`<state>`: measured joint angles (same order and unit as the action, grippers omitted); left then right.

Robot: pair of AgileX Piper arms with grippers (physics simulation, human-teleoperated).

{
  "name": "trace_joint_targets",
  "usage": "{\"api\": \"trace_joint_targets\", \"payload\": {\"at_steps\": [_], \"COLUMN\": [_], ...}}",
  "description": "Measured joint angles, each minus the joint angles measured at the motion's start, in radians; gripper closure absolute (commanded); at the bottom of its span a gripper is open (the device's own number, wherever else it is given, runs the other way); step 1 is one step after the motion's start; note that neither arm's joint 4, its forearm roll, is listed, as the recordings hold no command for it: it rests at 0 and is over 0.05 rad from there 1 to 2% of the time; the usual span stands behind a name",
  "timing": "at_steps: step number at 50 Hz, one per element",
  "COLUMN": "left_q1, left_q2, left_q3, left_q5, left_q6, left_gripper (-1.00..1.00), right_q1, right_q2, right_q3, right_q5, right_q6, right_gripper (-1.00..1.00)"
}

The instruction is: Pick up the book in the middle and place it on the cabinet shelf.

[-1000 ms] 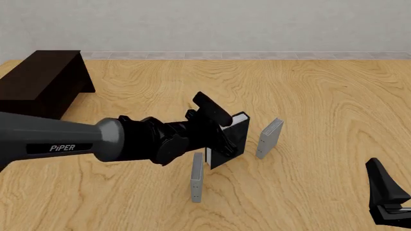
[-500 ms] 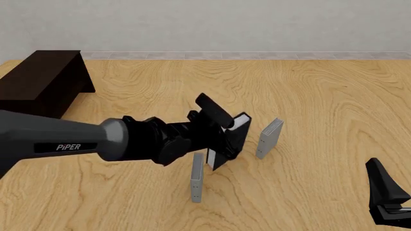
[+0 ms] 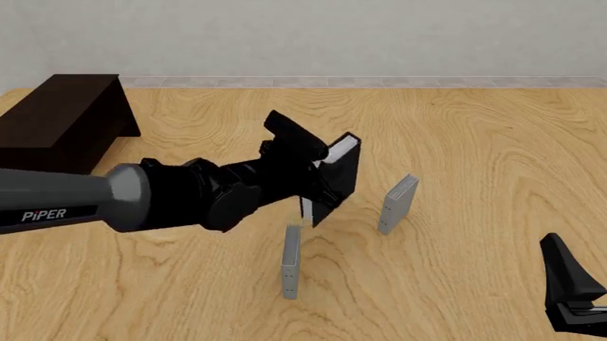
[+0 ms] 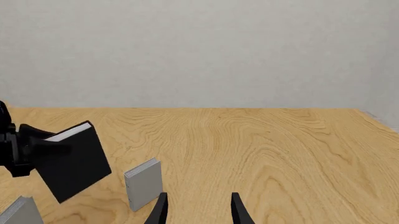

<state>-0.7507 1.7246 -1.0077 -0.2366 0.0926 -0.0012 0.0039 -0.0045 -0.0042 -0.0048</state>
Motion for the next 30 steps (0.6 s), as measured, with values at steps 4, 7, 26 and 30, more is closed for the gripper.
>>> {"api": "trace_joint_targets", "payload": {"at_steps": [4, 7, 26, 30], "left_q1": [0.006, 0.009, 0.045, 0.062], "left_q2": [-0.021, -0.038, -0.14, -0.16], "left_q3": [0.005, 0.011, 0.031, 0.024], "left_q5": [-0.015, -0.027, -0.078, -0.077], "left_q6": [-0.003, -0.005, -0.004, 0.002], "left_gripper": [1.0, 1.0, 1.0, 1.0], "right_q1": [0.0, 0.0, 0.0, 0.0], "right_q2": [0.0, 0.0, 0.0, 0.0], "right_q3": [0.0, 0.0, 0.0, 0.0], "right_q5": [0.0, 0.0, 0.0, 0.0], "right_q6": [0.0, 0.0, 0.0, 0.0], "right_gripper": [-1.0, -1.0, -1.0, -1.0]}}
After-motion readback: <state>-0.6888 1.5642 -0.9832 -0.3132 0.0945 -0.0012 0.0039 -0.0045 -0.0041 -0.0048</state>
